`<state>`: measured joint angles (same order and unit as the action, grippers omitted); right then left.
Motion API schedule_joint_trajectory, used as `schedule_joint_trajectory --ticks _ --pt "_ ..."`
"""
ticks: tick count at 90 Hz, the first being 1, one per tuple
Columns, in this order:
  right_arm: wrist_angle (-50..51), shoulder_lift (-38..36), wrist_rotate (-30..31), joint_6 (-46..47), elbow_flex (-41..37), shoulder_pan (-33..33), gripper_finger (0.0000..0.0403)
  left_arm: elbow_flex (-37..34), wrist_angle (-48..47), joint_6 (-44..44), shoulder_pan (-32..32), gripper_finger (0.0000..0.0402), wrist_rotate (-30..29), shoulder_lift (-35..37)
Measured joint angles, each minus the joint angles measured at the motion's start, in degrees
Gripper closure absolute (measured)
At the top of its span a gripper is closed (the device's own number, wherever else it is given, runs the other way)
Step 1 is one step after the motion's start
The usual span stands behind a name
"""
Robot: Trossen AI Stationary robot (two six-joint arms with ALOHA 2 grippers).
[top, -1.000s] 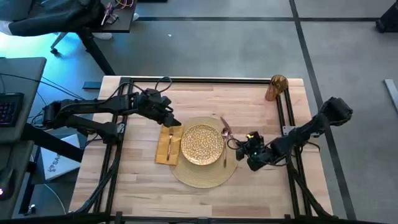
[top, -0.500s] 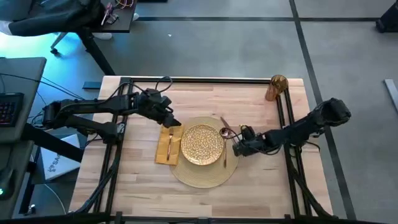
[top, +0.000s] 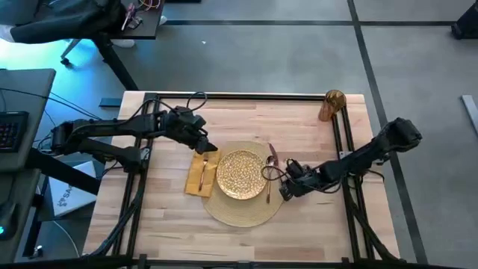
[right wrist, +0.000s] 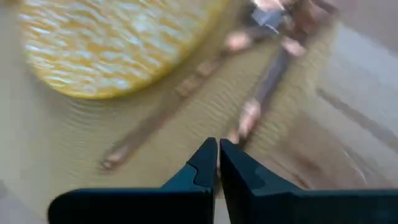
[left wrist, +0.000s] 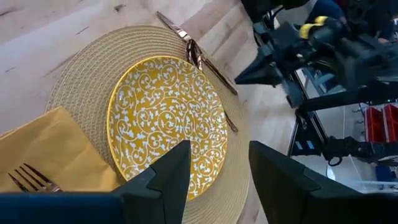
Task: Set table place
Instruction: Put the brown knife on the brown placemat
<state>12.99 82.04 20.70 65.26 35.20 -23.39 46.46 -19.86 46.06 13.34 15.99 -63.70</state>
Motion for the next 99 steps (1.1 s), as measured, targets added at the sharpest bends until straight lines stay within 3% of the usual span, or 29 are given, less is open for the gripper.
schedule_joint_trajectory --ticks 16,30,43,60,99 --pt "3.9 0.0 2.5 -2.8 2.1 1.3 0.0399 0.0 0.0 -0.8 0.0 0.0255 0.0 0.0" --pt "5.0 0.9 3.1 -2.5 2.2 1.7 0.0357 0.0 0.0 -1.0 0.0 0.0255 -0.1 0.0" --pt "3.1 5.3 -1.2 -1.9 2.2 1.7 0.0325 0.0 0.0 -1.3 0.0 0.0255 -0.1 0.0" --pt "-6.8 8.3 -6.4 -5.8 2.3 0.4 0.0336 0.0 -0.1 -1.5 0.0 0.0255 -0.1 0.0" --pt "-8.8 8.3 -11.3 -10.4 2.3 -1.1 0.0357 0.0 0.0 -2.8 0.0 0.0255 -0.2 0.0"
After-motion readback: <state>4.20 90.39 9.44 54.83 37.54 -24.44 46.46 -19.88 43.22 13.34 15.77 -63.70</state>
